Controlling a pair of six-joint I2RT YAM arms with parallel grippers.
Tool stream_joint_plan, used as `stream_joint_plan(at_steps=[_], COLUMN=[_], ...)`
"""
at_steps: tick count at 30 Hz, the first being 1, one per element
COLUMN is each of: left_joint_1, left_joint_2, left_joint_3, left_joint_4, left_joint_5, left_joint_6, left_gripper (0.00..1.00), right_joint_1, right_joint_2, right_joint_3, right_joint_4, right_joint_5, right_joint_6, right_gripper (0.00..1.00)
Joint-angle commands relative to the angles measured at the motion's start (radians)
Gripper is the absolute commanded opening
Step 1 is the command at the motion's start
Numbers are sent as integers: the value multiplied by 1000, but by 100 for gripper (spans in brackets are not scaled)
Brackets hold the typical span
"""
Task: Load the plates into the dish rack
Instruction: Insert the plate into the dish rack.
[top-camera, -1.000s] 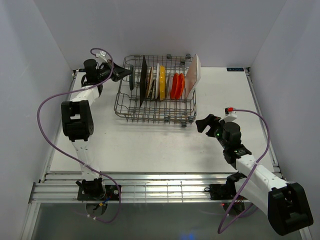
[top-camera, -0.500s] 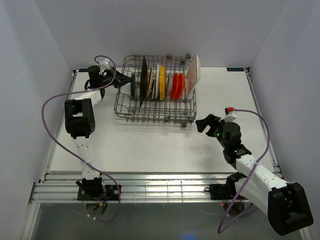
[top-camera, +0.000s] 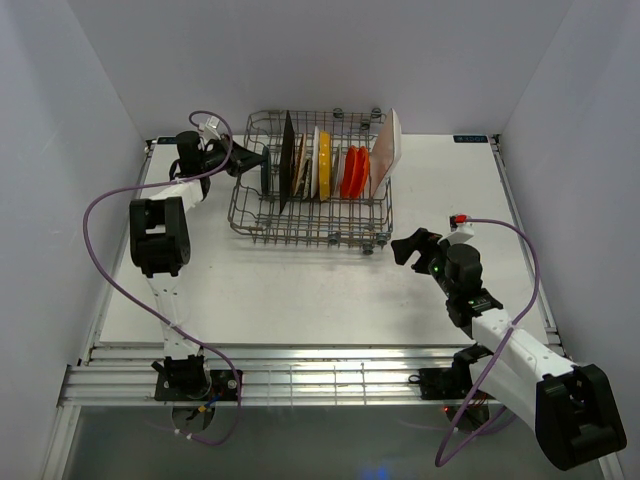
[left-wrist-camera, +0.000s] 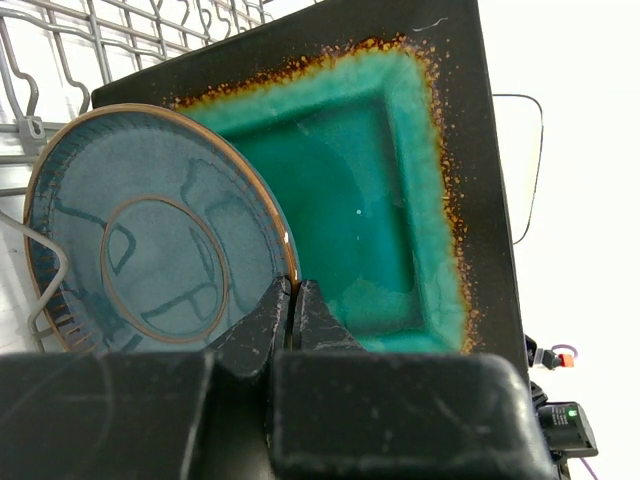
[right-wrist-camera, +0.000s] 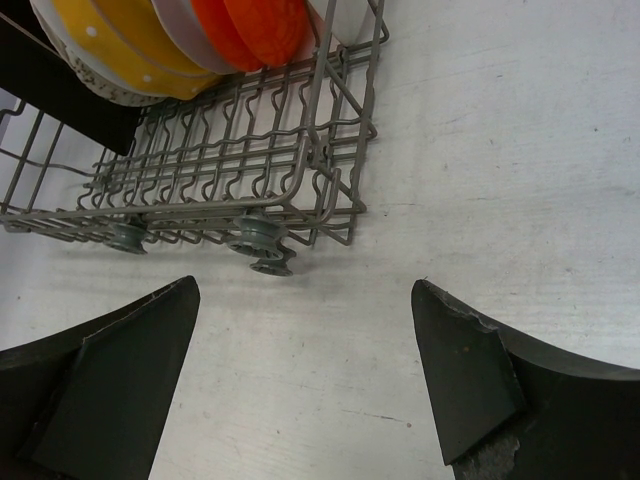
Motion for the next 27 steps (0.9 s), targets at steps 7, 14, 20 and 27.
stream_joint_plan(at_steps=[7,14,20,27], left_joint_1=[-2,-5,-7,-1], left_joint_2=[-45,-70,-96,-159], left_joint_3=[-14,-37,-63,-121], left_joint_4=[49,64,81,102], left_joint_5=[29,32,24,14], left_joint_6=[8,2,-6,-6], left_gripper=[29,45,51,61], right_joint_1=[-1,-1,-1,-1], right_joint_2=[8,12,12,2], right_joint_3=[10,10,10,10], right_joint_4=[40,42,42,37], right_joint_5=[1,1,2,9], right_joint_6=[-8,-10,-10,-12], right_gripper=[92,93,93,92])
